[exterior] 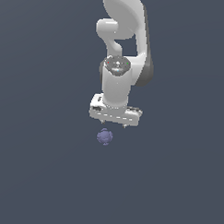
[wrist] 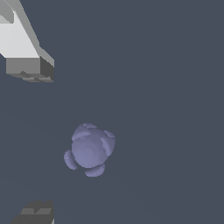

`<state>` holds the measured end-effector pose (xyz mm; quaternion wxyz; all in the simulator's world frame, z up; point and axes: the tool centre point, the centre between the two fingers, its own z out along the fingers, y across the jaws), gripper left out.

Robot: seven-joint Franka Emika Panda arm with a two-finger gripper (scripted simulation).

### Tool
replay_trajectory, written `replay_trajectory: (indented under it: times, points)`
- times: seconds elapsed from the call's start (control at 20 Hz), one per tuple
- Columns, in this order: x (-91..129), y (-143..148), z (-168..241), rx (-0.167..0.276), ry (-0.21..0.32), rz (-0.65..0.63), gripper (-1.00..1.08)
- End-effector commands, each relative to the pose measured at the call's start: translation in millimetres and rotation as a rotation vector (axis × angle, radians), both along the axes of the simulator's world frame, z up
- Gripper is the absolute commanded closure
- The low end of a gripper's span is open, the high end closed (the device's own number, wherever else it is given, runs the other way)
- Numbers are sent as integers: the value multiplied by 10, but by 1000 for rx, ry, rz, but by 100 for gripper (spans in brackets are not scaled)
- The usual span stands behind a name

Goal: Pick up the object and move it to a goal position.

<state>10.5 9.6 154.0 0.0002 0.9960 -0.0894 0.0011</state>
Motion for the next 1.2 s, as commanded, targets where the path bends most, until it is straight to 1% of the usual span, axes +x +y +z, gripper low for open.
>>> replay_trajectory:
  times: [0.0, 0.3, 0.55, 0.85, 1.15]
  points:
    - [17, -74, -126, 3, 1, -79, -92]
    - [46, -245, -404, 5, 3, -254, -92]
    - [54, -344, -555, 3, 3, -350, -92]
    - [56, -402, -640, 1, 2, -405, -92]
    - [53, -400, -676, 1, 3, -403, -92]
